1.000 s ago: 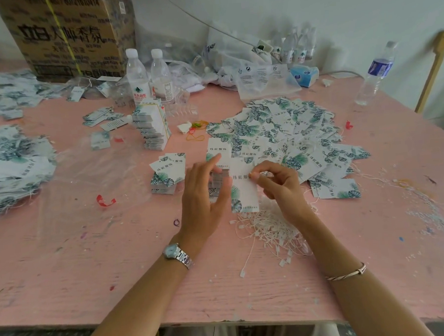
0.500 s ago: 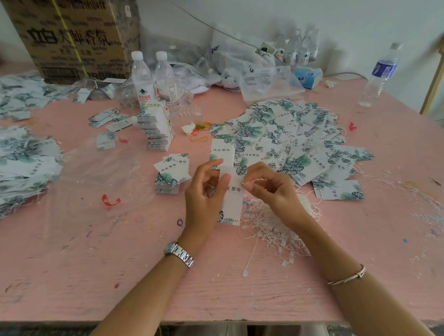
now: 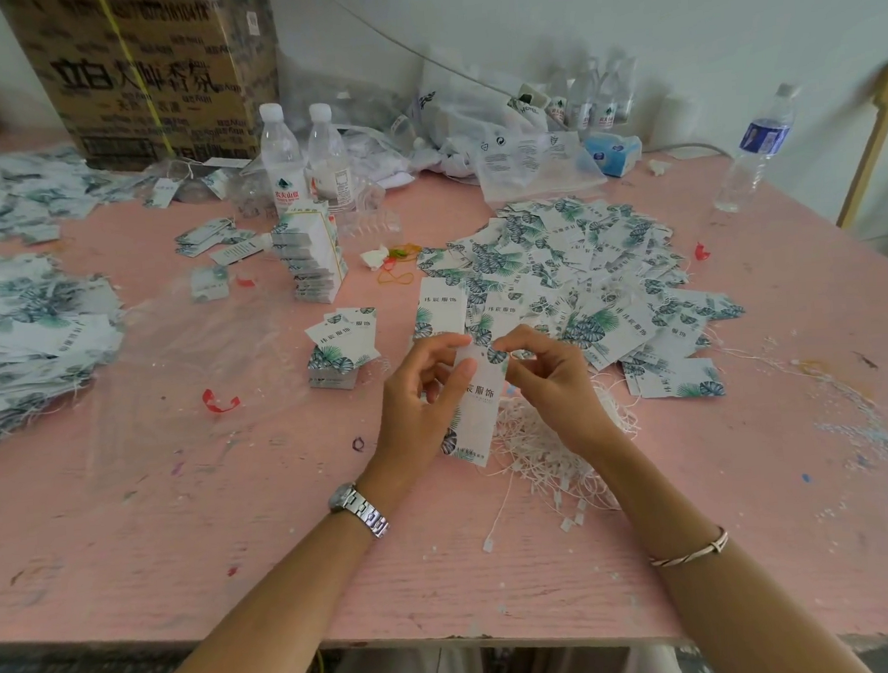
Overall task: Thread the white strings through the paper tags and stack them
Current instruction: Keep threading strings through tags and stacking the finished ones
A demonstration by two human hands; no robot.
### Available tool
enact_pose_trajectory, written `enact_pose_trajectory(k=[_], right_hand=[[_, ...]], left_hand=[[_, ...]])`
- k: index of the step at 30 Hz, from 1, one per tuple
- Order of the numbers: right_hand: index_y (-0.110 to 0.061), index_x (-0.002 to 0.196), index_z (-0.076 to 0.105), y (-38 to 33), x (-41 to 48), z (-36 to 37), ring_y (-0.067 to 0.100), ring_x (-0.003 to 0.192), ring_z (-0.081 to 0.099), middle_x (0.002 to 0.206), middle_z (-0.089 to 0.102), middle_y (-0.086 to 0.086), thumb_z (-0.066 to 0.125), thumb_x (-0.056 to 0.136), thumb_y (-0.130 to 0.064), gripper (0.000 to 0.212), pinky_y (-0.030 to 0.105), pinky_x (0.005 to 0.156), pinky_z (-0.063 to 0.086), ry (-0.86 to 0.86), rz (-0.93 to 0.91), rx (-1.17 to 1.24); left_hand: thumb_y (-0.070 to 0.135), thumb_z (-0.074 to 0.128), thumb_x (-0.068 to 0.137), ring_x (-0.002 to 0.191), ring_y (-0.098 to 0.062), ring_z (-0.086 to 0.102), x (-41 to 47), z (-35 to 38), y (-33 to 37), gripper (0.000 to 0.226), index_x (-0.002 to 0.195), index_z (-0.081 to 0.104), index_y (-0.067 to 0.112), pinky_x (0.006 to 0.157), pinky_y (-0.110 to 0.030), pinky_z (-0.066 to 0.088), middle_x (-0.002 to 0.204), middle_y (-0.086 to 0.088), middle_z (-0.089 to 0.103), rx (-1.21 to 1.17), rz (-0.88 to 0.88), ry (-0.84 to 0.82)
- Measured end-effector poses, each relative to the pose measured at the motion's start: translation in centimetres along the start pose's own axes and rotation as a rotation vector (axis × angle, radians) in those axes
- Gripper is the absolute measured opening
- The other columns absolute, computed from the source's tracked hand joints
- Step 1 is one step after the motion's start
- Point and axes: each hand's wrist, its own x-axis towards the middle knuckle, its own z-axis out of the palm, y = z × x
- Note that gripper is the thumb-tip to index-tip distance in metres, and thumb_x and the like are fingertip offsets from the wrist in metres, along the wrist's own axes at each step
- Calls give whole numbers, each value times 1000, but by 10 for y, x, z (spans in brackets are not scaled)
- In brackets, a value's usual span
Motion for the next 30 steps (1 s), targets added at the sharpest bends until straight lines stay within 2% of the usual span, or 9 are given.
enact_pose_trajectory(k=[2, 4, 7, 10, 17, 19, 23, 27, 30], right_hand=[[-5, 101, 67, 1, 1, -1, 30, 58, 41, 86, 63, 3, 53, 93, 15, 25, 33, 55, 34, -2, 7, -31], [-6, 100, 68, 2, 1, -2, 31, 54, 37, 86, 63, 1, 51, 92, 18, 30, 29, 53, 32, -4, 3, -60], [-11, 101, 67, 1, 0, 0, 3, 46, 39, 83, 63, -5, 49, 92, 20, 37, 10, 51, 32, -21, -7, -54], [-11, 103, 66, 0, 1, 1, 0, 51, 46, 86, 58, 9, 47, 90, 22, 40, 10, 53, 36, -35, -10, -62], [2, 105, 68, 3, 1, 0, 58, 77, 52, 97, 61, 27, 50, 89, 23, 33, 64, 74, 46, -69, -9, -65], [-1, 107, 68, 2, 1, 0, 47, 79, 58, 95, 62, 24, 51, 89, 22, 34, 58, 79, 50, -80, -7, -78], [-3, 111, 65, 0, 0, 1, -1, 66, 59, 89, 61, 9, 50, 89, 21, 36, 13, 63, 48, -110, -9, -58], [-6, 104, 71, 4, 0, 0, 5, 46, 37, 67, 56, -3, 57, 97, -4, 16, 17, 46, 31, -118, 43, -14], [-7, 114, 68, 7, 1, -2, 13, 49, 20, 57, 31, 0, 50, 102, -26, 29, 22, 46, 23, -111, 128, 33]], left_hand=[[30, 68, 92, 76, -12, 62, -1, 0, 1, 19, 110, 66, 35, 67, -48, 51, 92, 9, 67, -2, -6, -19], [24, 69, 92, 74, -13, 62, -1, 1, 2, 20, 110, 65, 33, 64, -47, 51, 92, 8, 67, 6, -6, -24], [17, 70, 93, 73, -18, 63, -1, 1, 4, 21, 110, 64, 29, 58, -37, 48, 96, -1, 66, 41, 33, -16], [12, 73, 91, 75, -10, 61, 0, 0, 3, 20, 109, 65, 19, 58, -21, 43, 109, -3, 58, 139, 134, 6], [8, 80, 84, 65, -12, 61, 0, -4, 5, 11, 95, 77, 8, 50, -23, 46, 108, -11, 64, 343, 350, 82], [8, 81, 83, 66, -9, 62, 0, -4, 5, 8, 90, 78, 7, 57, -15, 44, 106, -11, 66, 396, 374, 103], [12, 80, 85, 71, 3, 57, -2, -3, 4, 7, 86, 76, 6, 63, -8, 41, 102, -7, 67, 431, 374, 129], [22, 75, 89, 74, -3, 59, -2, -1, 5, 15, 90, 75, 7, 62, -7, 39, 105, -2, 63, 473, 300, 139], [26, 73, 89, 85, -10, 60, -1, -2, 5, 17, 90, 76, 9, 70, -12, 46, 105, -3, 62, 498, 297, 180]])
